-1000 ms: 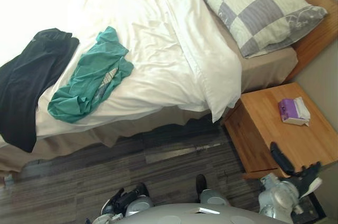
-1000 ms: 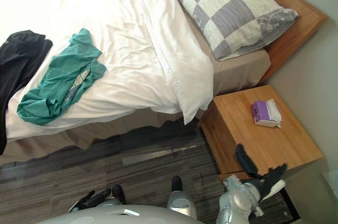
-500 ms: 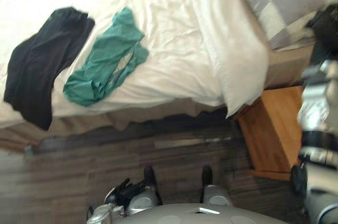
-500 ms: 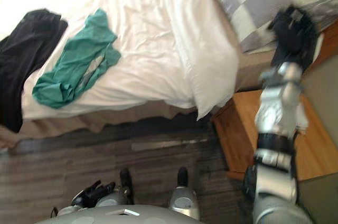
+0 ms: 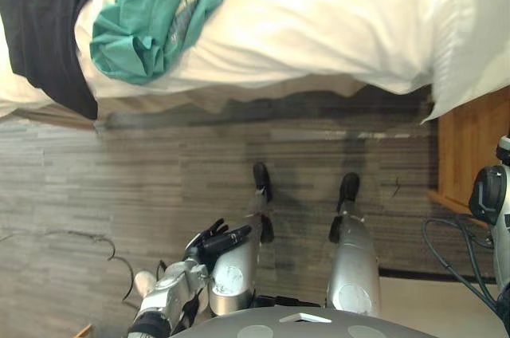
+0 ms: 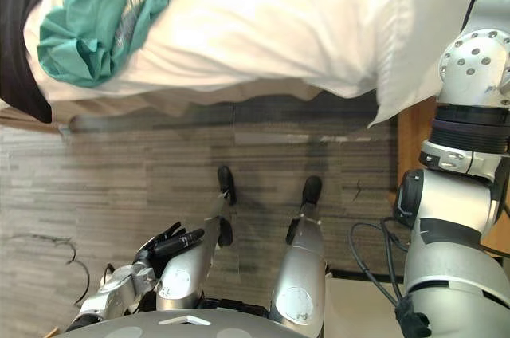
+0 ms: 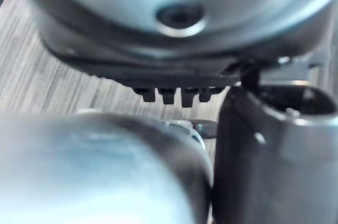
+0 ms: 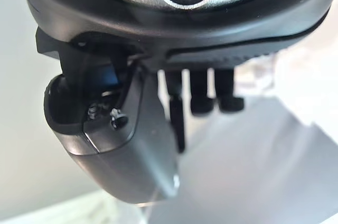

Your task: Tidy up the quilt and then pick up the clothes from the bed and put them into the laundry hamper

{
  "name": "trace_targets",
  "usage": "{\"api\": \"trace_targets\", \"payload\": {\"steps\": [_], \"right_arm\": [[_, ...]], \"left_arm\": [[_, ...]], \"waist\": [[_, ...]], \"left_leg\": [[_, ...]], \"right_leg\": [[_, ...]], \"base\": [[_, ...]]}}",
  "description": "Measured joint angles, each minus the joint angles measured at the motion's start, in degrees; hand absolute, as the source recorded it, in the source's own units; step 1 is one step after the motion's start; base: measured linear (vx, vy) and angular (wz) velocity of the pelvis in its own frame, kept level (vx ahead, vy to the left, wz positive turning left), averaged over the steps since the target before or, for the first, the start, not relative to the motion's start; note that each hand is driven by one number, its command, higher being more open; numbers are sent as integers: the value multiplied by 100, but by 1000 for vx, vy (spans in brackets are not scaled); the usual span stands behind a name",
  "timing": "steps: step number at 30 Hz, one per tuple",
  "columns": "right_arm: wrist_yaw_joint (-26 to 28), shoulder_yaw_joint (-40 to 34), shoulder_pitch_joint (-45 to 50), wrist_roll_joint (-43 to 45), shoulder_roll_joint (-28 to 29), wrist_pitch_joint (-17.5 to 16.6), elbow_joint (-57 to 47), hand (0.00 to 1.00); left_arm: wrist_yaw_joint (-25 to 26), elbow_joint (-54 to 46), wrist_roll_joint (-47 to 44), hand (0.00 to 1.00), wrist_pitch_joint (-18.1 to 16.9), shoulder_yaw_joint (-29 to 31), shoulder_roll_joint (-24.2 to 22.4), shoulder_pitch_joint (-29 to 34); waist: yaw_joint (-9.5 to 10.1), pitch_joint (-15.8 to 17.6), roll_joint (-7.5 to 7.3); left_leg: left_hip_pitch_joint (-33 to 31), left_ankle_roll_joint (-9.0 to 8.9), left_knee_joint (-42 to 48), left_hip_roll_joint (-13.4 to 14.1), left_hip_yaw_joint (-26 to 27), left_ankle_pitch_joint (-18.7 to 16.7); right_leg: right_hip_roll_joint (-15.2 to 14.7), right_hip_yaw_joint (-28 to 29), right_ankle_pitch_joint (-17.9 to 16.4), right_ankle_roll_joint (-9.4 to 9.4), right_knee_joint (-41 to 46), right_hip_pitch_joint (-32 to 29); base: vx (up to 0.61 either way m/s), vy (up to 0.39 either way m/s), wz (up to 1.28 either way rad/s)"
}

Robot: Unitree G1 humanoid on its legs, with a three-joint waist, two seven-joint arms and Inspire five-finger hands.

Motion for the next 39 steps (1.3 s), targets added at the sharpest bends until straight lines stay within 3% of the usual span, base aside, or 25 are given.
{"api": "trace_targets", "payload": {"steps": [4, 6, 9, 12, 16, 19, 25, 28, 31, 32, 35, 39], "right_arm": [[-449, 52, 412, -22, 333, 154, -11, 0], [-395, 53, 796, -24, 543, 110, -15, 0], [181, -230, 1072, 183, 609, -343, -459, 0], [765, -622, 1412, 861, 685, -512, -351, 0], [1571, -852, 1682, 1439, 1171, -599, -168, 0], [2019, -862, 2114, 1648, 1820, -533, 238, 0], [2141, -679, 4056, 1825, 3287, 74, 1281, 0], [2140, -624, 4650, 1826, 3737, 258, 1726, 0], [2322, -605, 5233, 1775, 3997, 533, 1866, 0], [2486, -618, 5416, 1744, 4015, 679, 1890, 100], [2833, -636, 5690, 1217, 4008, 805, 1939, 100], [3180, -514, 6381, -301, 4020, 929, 2408, 100]], "left_arm": [[-39, -198, -218, 100, -16, -229, -33, -138], [-67, -313, -217, 100, -76, -239, -31, -138], [-64, -340, -297, 100, -200, -314, -17, -127], [-52, -312, -377, 100, -323, -345, -25, -99], [-58, -124, -371, 100, -613, -298, -84, -37], [-58, 53, -175, 100, -800, -137, -179, -31], [66, 336, -46, 100, -748, 395, -289, -23], [148, 428, 90, 100, -753, 542, -343, -23], [150, 557, 287, 100, -746, 745, -335, -21], [161, 597, 342, 100, -743, 799, -293, -20], [167, 733, 529, 100, -737, 912, -234, -19], [274, 1174, 708, 100, -532, 1249, -182, 33]], "waist": [[163, 74, 123], [247, 73, 124], [248, 72, 126], [243, 73, 124], [80, 90, 98], [-40, 194, -57], [-241, 204, -366], [-353, 201, -434], [-467, 180, -601], [-494, 164, -711], [-521, 46, -904], [-520, -625, -1253]], "left_leg": [[-576, -20, 1, -116, 8, 84], [-803, 10, 2, -123, 33, 158], [-956, -26, 2, -183, 45, 207], [-953, -52, 2, -198, 47, 182], [-891, -38, 4, -214, 113, 174], [-501, -25, 3, -187, 253, 77], [313, -60, 2, -21, 340, -121], [641, -71, 5, 10, 362, -141], [968, -144, 4, 39, 298, -198], [1120, -130, 3, 47, 285, -218], [1379, -86, 2, 43, 295, -255], [1764, -82, -21, 27, 332, -434]], "right_leg": [[-210, 98, -183, -21, 601, -866], [-232, 155, -246, -44, 807, -1204], [-335, 196, -404, -48, 1130, -1503], [-374, 183, -477, -54, 1227, -1532], [-385, 225, -467, -38, 1189, -1488], [-320, 316, -448, -14, 1041, -1129], [-113, 211, -250, 72, 331, 11], [-78, 63, -201, 129, 35, 556], [-31, -91, -102, 159, -329, 1134], [4, -131, -1, 175, -559, 1400], [72, -148, 141, 175, -878, 1797], [141, -153, 180, 195, -1275, 2352]], "base": [[-58, -5, 14], [-36, -30, 6], [-15, -65, 14], [8, -37, 8], [10, -15, -5], [14, -20, -29], [99, -64, -19], [110, -56, 8], [72, -22, 10], [37, 13, -1], [19, 21, -7], [36, 32, -6]]}}
